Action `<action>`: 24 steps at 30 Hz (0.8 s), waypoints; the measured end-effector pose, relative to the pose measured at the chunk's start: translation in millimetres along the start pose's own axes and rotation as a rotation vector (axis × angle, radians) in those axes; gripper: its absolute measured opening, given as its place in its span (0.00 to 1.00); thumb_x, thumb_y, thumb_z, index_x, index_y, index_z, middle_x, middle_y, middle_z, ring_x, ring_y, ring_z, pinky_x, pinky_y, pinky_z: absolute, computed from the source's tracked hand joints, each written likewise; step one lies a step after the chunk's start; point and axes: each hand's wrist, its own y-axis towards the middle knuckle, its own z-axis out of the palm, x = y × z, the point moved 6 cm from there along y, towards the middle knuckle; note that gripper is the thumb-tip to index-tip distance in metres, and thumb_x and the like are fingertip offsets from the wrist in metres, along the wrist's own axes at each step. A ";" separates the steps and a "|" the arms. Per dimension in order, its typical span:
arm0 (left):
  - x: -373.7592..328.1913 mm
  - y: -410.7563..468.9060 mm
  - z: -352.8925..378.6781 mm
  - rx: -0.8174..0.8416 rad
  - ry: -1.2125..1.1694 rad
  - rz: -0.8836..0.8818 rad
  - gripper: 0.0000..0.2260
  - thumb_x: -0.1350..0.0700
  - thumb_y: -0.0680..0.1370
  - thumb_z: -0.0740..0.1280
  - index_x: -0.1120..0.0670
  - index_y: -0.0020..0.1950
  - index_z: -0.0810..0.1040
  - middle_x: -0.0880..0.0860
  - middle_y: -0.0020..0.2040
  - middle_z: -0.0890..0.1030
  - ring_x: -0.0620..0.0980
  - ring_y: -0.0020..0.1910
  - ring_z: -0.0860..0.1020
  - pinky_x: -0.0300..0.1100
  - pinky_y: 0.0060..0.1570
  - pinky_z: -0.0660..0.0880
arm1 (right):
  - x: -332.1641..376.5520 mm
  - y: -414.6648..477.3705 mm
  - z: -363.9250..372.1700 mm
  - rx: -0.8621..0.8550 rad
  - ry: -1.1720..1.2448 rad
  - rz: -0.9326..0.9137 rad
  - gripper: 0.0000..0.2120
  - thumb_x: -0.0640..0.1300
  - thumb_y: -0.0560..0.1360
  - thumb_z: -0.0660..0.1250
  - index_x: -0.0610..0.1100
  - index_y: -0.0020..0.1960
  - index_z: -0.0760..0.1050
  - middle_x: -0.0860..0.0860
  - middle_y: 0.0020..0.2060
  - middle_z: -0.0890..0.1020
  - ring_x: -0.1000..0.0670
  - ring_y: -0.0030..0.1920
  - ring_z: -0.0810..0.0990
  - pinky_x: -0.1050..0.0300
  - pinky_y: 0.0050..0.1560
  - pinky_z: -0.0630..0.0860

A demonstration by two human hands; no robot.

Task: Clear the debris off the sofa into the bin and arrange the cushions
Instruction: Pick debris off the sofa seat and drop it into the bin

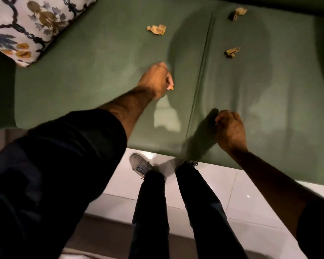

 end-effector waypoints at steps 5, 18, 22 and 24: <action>34.4 -63.7 22.6 -0.161 -0.266 -0.136 0.05 0.62 0.74 0.72 0.56 0.47 0.88 0.59 0.50 0.86 0.57 0.53 0.82 0.47 0.56 0.76 | 53.6 -44.3 41.7 -0.070 0.135 0.005 0.10 0.31 0.72 0.61 0.42 0.45 0.78 0.41 0.49 0.80 0.43 0.47 0.79 0.52 0.56 0.74; 340.7 -345.6 76.9 -0.531 -0.597 -0.975 0.07 0.57 0.73 0.72 0.51 0.49 0.88 0.56 0.51 0.86 0.59 0.50 0.82 0.43 0.46 0.75 | 257.5 -219.9 289.4 0.415 0.061 -0.190 0.04 0.39 0.74 0.66 0.41 0.49 0.77 0.45 0.47 0.84 0.43 0.51 0.81 0.59 0.49 0.70; 391.1 -347.9 69.3 -0.583 -0.609 -0.988 0.08 0.57 0.75 0.70 0.50 0.51 0.87 0.57 0.49 0.87 0.60 0.50 0.83 0.41 0.42 0.73 | 279.0 -227.9 351.0 0.555 0.258 0.169 0.10 0.43 0.73 0.71 0.42 0.53 0.77 0.50 0.41 0.79 0.49 0.43 0.77 0.64 0.32 0.66; 405.0 -348.6 70.0 -0.577 -0.603 -1.001 0.09 0.55 0.77 0.70 0.49 0.55 0.85 0.59 0.52 0.86 0.61 0.52 0.82 0.44 0.46 0.75 | 291.9 -231.1 370.0 0.615 0.473 0.277 0.11 0.38 0.75 0.71 0.38 0.56 0.76 0.48 0.38 0.77 0.51 0.39 0.74 0.66 0.32 0.69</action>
